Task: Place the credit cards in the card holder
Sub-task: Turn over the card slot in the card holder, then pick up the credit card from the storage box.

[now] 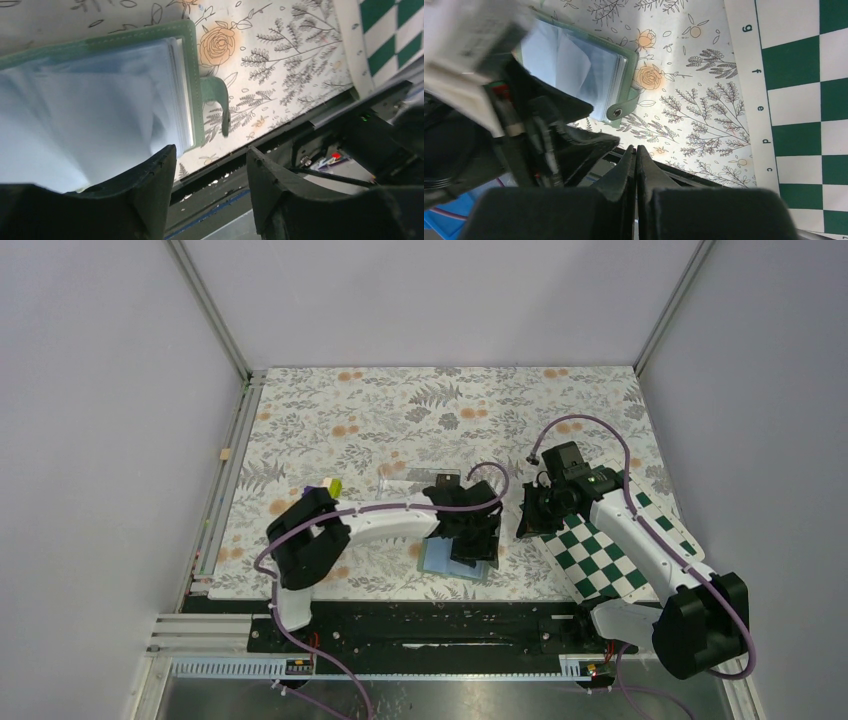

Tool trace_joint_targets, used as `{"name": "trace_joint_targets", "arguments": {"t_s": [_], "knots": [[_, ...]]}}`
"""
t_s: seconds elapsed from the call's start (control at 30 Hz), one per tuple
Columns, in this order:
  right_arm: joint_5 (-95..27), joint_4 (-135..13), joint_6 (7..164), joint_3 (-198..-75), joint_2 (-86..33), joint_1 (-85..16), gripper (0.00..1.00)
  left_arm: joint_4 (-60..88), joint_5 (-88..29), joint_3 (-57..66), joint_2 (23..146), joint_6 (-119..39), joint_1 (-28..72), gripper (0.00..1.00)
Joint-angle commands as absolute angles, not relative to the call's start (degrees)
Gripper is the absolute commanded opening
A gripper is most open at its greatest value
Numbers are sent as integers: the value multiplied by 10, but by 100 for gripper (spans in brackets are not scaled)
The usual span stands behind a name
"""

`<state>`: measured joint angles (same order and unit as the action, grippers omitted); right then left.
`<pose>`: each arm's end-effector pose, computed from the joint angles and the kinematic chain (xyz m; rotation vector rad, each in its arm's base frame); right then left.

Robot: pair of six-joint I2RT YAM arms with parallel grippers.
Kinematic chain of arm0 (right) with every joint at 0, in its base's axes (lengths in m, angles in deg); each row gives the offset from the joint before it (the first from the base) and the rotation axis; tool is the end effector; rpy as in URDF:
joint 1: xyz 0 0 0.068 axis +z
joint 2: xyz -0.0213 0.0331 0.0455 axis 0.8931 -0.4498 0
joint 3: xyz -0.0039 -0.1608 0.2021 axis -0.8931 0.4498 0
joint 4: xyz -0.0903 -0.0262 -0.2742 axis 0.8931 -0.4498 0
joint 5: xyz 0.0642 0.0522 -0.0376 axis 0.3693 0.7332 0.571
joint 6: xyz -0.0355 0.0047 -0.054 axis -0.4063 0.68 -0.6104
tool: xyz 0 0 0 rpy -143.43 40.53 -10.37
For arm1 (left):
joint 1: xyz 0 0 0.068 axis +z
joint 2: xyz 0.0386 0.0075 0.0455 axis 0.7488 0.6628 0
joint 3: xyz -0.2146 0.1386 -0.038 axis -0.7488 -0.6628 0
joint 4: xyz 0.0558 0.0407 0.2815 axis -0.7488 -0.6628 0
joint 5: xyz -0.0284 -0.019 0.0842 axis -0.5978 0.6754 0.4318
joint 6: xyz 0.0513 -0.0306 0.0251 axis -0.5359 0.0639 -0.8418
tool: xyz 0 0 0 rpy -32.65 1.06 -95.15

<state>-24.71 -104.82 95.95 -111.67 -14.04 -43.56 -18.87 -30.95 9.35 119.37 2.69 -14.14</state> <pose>0.2444 0.1035 0.2095 -0.1605 2.7135 0.6024 0.1867 -0.3798 0.1324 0.2849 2.9565 -0.7075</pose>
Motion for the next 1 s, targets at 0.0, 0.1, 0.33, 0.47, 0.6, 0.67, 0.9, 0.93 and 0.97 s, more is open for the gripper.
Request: {"name": "trace_joint_targets", "arguments": {"t_s": [0.0,0.1,0.33,0.47,0.6,0.67,0.9,0.93,0.97], "knots": [[-221,-1056,952,-1130,-146,-439,0,-104,-317,48,1093,40,-117,55],[-203,-1050,953,-1135,-158,-440,0,-112,-303,14,1064,36,-99,56],[-171,-1046,952,-1155,-192,-441,1,-120,-289,-73,1018,18,-51,57],[-156,-1044,952,-1169,-212,-439,2,-74,-326,-112,994,15,-24,58],[-142,-1035,956,-1187,-237,-438,5,12,-382,-152,985,34,4,58],[-139,-1031,956,-1202,-253,-435,6,60,-410,-175,977,48,24,57],[-120,-1017,966,-1280,-338,-424,10,129,-470,-183,934,40,108,54],[-117,-1014,970,-1293,-351,-422,11,123,-472,-173,932,33,126,54],[-115,-1011,974,-1307,-370,-420,13,121,-473,-163,932,26,139,53]]}}
